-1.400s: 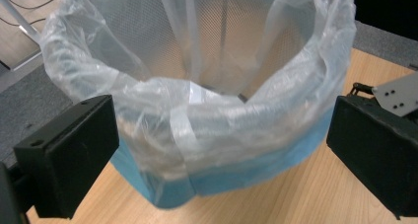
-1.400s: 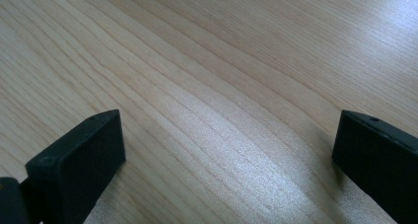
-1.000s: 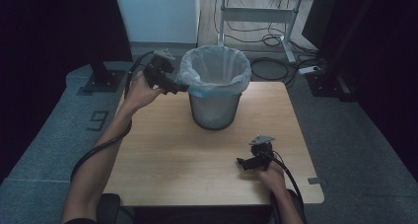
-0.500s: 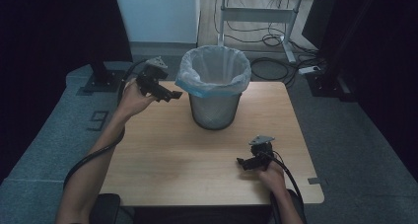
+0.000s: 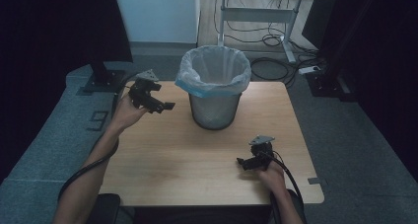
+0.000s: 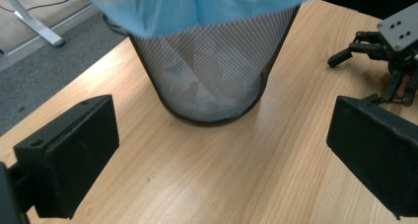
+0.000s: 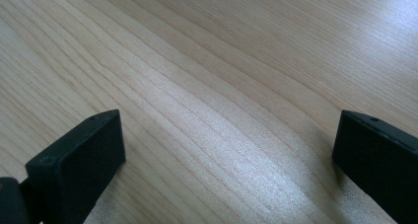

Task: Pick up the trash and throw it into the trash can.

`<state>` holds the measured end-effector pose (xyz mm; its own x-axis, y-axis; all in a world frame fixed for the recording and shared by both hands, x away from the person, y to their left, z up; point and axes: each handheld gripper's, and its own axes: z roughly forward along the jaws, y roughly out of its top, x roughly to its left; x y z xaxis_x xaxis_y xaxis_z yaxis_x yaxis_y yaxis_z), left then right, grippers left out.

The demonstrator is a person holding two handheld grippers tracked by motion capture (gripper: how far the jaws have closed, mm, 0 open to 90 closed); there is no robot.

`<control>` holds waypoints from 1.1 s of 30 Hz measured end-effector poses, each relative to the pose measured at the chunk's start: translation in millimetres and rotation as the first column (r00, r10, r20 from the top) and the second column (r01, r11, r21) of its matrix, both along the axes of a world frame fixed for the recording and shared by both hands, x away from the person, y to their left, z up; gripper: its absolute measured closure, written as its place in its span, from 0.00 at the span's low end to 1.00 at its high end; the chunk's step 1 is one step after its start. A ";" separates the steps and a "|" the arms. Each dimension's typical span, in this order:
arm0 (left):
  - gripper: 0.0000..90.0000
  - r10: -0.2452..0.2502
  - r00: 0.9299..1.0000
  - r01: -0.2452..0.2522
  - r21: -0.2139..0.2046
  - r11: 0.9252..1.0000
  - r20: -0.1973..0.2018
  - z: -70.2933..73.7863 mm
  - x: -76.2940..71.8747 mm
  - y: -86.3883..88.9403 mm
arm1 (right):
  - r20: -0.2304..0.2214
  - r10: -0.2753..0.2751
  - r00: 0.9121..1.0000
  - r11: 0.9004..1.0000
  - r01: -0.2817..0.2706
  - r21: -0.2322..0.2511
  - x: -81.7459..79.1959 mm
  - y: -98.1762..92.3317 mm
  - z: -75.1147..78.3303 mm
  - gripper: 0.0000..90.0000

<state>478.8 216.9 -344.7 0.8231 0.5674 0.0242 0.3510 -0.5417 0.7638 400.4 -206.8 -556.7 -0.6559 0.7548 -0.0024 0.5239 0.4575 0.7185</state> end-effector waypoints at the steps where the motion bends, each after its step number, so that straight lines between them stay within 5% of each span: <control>1: 0.00 0.000 1.000 0.000 0.000 1.000 0.000 0.0 0.0 0.0 | 0.000 0.000 1.000 1.000 0.000 0.000 0.0 0.0 0.0 0.00; 23: 0.00 0.008 1.000 -0.008 -0.026 1.000 -0.019 -66.8 -28.5 15.7 | 0.002 0.000 1.000 1.000 0.000 0.000 0.1 0.0 -0.1 0.00; 33: 0.00 0.015 1.000 -0.014 0.006 1.000 -0.027 -104.3 -37.5 13.5 | -0.001 -0.002 1.000 1.000 0.002 0.002 -0.2 0.2 -0.1 0.00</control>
